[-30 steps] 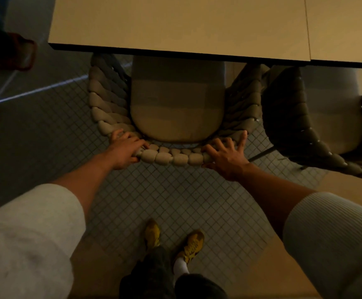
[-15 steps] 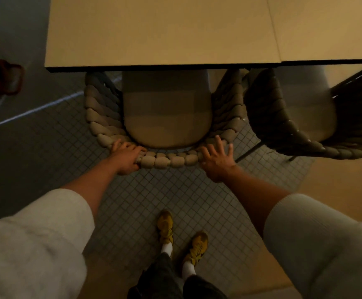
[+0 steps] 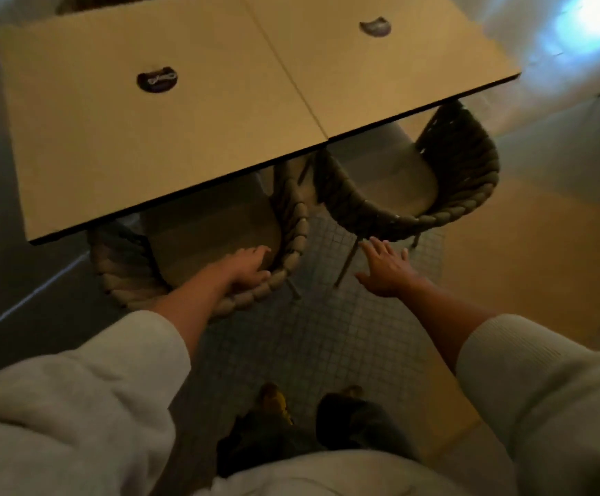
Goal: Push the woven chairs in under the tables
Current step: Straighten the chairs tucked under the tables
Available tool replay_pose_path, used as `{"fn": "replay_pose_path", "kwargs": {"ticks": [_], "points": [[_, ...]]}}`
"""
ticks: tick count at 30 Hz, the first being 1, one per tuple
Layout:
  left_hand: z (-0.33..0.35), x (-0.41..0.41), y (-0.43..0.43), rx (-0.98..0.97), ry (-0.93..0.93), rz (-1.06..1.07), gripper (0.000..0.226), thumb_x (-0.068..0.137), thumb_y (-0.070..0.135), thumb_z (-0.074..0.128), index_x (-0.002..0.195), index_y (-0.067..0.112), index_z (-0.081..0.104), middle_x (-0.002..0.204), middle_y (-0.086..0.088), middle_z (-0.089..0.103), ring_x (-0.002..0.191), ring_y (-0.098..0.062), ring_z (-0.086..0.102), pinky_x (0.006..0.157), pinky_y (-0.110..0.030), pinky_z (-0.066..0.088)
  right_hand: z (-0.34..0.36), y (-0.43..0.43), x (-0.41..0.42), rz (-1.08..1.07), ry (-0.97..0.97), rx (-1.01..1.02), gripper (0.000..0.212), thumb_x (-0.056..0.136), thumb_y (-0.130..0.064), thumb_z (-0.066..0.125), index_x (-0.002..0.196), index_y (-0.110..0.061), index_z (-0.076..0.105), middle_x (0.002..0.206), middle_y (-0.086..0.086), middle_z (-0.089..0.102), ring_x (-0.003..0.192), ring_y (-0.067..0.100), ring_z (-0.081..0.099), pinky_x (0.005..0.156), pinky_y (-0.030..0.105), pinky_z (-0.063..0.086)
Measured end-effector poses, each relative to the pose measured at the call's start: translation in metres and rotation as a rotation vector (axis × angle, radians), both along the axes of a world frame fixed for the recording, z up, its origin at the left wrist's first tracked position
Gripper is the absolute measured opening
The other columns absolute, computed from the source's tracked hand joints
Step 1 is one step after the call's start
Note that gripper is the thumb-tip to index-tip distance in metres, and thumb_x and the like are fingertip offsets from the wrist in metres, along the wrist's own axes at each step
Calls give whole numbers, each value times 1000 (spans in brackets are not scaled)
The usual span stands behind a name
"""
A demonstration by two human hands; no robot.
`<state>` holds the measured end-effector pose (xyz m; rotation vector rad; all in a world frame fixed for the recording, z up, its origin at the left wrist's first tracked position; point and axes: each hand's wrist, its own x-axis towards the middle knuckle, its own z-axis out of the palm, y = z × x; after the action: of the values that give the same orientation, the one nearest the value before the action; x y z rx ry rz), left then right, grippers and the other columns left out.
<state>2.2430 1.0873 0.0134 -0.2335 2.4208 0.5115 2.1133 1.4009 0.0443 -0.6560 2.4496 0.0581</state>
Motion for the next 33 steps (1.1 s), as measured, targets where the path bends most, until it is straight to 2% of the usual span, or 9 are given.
{"fn": "replay_pose_path", "kwargs": {"ticks": [7, 12, 14, 19, 24, 28, 33], "points": [[65, -127, 91, -5, 105, -135, 66, 101, 46, 55, 158, 24, 29, 157, -10, 44, 141, -32, 46, 113, -53, 41, 54, 113, -82, -310, 152, -116, 82, 96, -61, 55, 162, -27, 22, 173, 7, 11, 159, 36, 6, 122, 71, 9], [71, -182, 162, 26, 63, -96, 76, 95, 55, 57, 158, 23, 28, 161, -8, 41, 144, -28, 44, 117, -50, 38, 77, 198, -127, -397, 168, -182, 77, 97, -60, 56, 160, -26, 25, 172, 7, 15, 158, 35, 10, 122, 72, 9], [70, -198, 191, 53, 46, -53, 78, 96, 52, 59, 160, 21, 27, 162, -9, 39, 146, -28, 41, 119, -47, 36, 83, 232, -147, -420, 161, -176, 80, 98, -61, 56, 161, -24, 24, 172, 9, 15, 159, 35, 10, 122, 71, 10], [68, -232, 256, 118, 70, 69, 71, 97, 47, 63, 156, 21, 33, 156, -10, 46, 140, -28, 48, 115, -41, 41, 96, 298, -204, -403, 165, -160, 80, 99, -61, 55, 161, -20, 27, 171, 11, 19, 156, 36, 21, 123, 67, 19], [56, -252, 295, 153, 107, 219, 76, 98, 47, 63, 158, 16, 28, 159, -17, 40, 141, -33, 46, 115, -43, 42, 88, 333, -248, -324, 138, -149, 83, 97, -65, 55, 161, -18, 29, 169, 12, 23, 152, 36, 29, 119, 63, 32], [42, -265, 303, 181, 101, 385, 80, 99, 48, 62, 160, 11, 25, 163, -19, 33, 145, -36, 42, 118, -43, 38, 75, 340, -274, -270, 100, -139, 85, 97, -65, 55, 161, -17, 28, 169, 13, 22, 152, 36, 30, 119, 60, 35], [17, -285, 296, 215, 184, 646, 83, 98, 44, 64, 160, 10, 23, 164, -21, 30, 147, -39, 36, 120, -46, 35, 59, 336, -308, -199, 86, -127, 84, 98, -64, 53, 161, -14, 28, 169, 14, 23, 153, 35, 29, 120, 55, 36]]}}
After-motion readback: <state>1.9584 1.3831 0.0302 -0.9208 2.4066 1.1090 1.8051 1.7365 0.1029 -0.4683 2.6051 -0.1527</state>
